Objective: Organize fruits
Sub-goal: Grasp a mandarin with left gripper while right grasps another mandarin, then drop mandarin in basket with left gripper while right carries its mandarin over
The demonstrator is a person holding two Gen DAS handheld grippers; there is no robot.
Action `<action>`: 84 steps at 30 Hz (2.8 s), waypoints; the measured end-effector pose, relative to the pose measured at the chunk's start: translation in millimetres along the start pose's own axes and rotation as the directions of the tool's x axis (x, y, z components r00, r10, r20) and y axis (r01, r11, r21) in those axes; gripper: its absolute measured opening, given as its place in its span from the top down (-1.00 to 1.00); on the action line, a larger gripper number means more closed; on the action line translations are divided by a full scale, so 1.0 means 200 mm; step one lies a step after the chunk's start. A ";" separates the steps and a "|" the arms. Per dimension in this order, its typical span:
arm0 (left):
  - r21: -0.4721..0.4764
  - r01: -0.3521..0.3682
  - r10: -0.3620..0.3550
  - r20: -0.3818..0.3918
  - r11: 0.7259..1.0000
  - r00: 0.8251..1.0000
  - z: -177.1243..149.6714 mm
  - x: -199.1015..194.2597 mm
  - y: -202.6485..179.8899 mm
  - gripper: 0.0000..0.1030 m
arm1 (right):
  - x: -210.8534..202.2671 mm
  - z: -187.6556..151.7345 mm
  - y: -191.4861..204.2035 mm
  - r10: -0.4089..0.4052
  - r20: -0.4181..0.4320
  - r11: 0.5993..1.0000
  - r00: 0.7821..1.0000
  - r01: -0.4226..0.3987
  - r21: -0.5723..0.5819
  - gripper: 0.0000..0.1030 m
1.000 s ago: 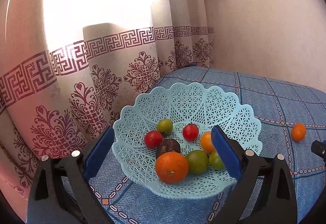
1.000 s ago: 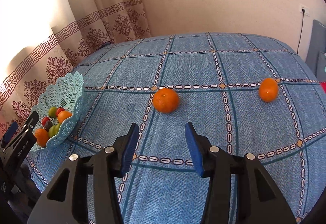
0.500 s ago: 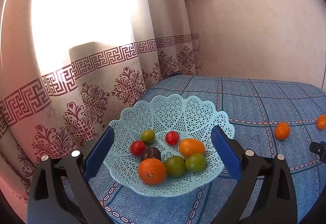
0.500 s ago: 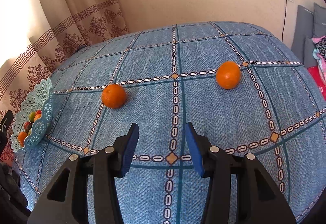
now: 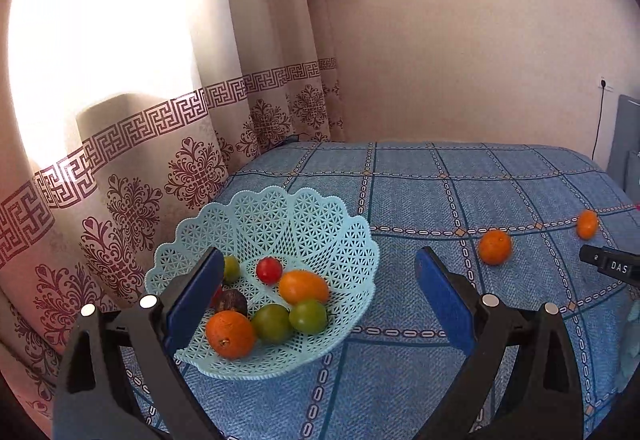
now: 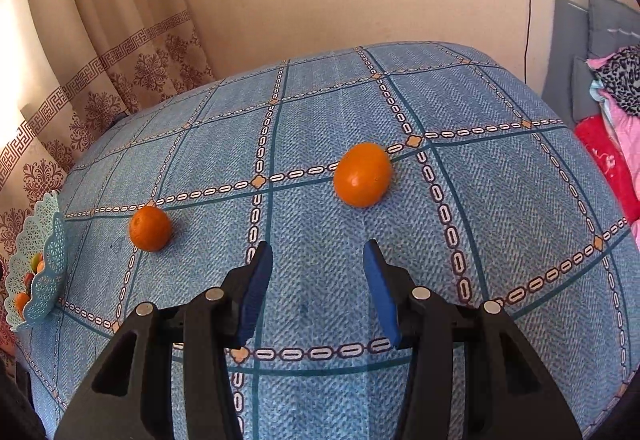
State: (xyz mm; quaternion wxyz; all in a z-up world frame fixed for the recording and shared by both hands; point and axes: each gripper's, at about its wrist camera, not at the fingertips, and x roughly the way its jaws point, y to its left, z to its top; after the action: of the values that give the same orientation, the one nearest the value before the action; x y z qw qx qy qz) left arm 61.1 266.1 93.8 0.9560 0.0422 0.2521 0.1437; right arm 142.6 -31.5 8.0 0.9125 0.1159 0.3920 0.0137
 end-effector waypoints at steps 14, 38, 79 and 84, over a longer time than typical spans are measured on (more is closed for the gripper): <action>0.079 0.187 -0.181 -0.074 0.979 0.981 0.02 0.04 -0.29 -0.89 | 0.19 0.21 -0.13 -0.054 0.001 0.998 0.999 0.054 0.031 0.08; 0.078 0.393 -0.347 -0.338 0.916 0.875 0.02 0.50 -0.68 -0.63 | 0.19 0.19 -0.10 -0.025 0.016 0.999 1.000 0.025 0.028 0.28; 0.004 0.327 -0.319 -0.207 0.945 0.925 0.11 0.31 -0.44 0.22 | -0.04 0.06 0.09 0.156 0.049 0.987 0.987 -0.153 -0.058 0.28; -0.032 0.301 -0.302 -0.173 0.953 0.937 0.13 0.22 -0.32 0.22 | -0.08 0.05 0.13 0.182 0.051 0.981 0.982 -0.178 -0.075 0.28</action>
State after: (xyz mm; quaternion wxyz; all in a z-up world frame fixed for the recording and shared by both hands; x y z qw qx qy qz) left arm 127.8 218.1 86.3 0.9408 -0.0123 0.3387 -0.0007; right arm 139.8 -10.3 31.4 0.9220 0.1191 0.3527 0.1067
